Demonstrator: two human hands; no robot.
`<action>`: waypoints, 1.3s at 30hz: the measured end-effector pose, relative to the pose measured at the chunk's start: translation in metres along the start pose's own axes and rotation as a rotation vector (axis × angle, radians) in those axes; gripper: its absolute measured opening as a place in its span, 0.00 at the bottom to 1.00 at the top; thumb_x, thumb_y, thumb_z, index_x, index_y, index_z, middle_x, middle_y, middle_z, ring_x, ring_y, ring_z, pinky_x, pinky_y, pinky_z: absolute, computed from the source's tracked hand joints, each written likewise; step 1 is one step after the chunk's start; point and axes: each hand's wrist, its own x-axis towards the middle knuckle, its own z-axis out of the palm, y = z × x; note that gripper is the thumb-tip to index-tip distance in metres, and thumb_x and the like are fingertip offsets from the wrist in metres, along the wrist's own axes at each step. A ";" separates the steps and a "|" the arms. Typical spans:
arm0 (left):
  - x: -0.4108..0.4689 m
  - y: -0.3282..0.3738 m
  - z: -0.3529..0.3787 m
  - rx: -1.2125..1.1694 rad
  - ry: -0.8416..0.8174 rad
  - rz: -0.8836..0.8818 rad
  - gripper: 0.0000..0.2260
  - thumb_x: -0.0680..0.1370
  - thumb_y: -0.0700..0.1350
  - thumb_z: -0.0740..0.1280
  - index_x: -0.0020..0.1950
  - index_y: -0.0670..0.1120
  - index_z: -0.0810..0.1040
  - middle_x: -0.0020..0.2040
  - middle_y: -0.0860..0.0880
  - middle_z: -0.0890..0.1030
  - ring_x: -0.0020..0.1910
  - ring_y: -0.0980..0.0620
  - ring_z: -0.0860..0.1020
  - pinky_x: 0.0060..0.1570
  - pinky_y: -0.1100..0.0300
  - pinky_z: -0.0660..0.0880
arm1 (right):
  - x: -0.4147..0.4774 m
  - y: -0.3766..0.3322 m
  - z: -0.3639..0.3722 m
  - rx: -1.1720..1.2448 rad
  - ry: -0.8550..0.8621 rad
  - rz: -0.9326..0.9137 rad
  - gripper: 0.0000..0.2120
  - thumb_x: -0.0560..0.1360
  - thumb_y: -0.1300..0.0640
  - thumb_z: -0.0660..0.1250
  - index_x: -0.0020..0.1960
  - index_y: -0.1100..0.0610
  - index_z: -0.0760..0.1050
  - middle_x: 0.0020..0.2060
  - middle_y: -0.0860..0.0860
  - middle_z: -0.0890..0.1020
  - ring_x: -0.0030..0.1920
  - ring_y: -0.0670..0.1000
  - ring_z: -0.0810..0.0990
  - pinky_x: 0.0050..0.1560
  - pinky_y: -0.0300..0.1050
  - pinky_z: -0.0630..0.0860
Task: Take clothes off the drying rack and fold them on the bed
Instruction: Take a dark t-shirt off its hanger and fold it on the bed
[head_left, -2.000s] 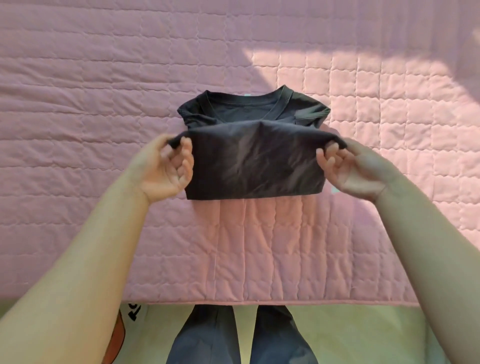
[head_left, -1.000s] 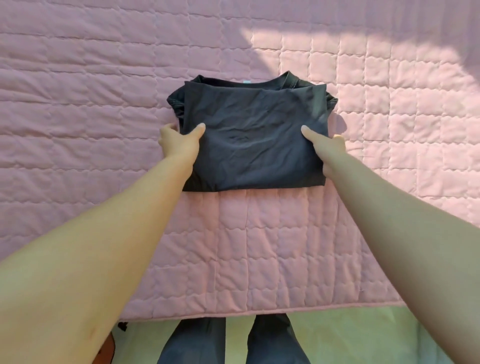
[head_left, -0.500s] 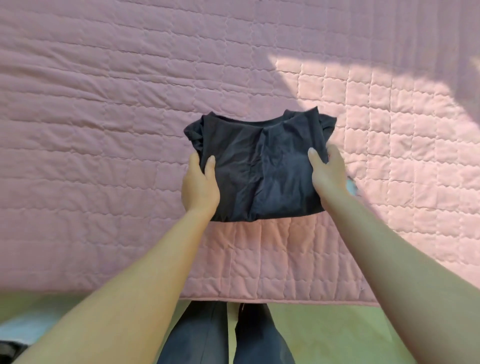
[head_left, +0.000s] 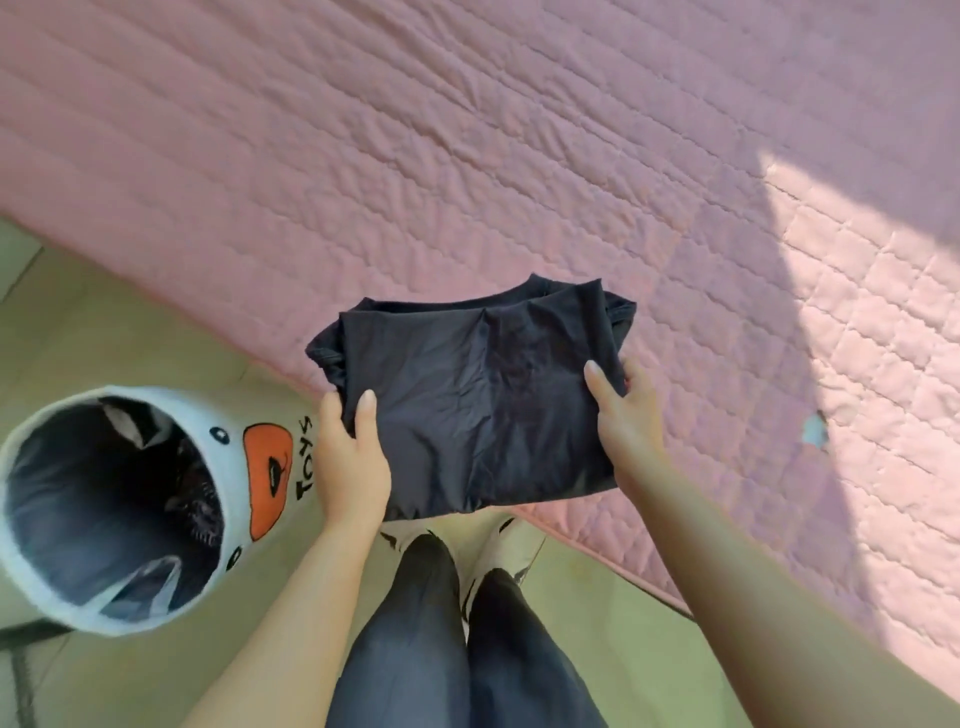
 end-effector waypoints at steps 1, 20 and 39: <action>0.000 -0.012 -0.016 -0.015 0.034 -0.027 0.26 0.82 0.57 0.55 0.76 0.46 0.61 0.74 0.47 0.67 0.73 0.47 0.65 0.71 0.53 0.62 | -0.009 -0.001 0.016 -0.033 -0.039 -0.001 0.08 0.79 0.52 0.64 0.52 0.57 0.73 0.44 0.48 0.80 0.45 0.47 0.79 0.42 0.38 0.74; 0.050 -0.235 -0.264 -0.212 0.445 -0.521 0.20 0.82 0.56 0.55 0.64 0.41 0.69 0.55 0.42 0.79 0.52 0.39 0.76 0.45 0.52 0.71 | -0.178 -0.008 0.369 -0.510 -0.471 -0.247 0.12 0.79 0.49 0.62 0.59 0.54 0.73 0.54 0.48 0.80 0.56 0.50 0.78 0.59 0.52 0.76; 0.177 -0.360 -0.175 -0.160 0.584 -0.775 0.20 0.83 0.56 0.50 0.69 0.45 0.66 0.62 0.43 0.77 0.59 0.38 0.75 0.47 0.49 0.70 | -0.105 0.134 0.560 -0.932 -0.398 -0.303 0.20 0.83 0.46 0.50 0.73 0.49 0.64 0.64 0.52 0.77 0.64 0.59 0.74 0.66 0.55 0.70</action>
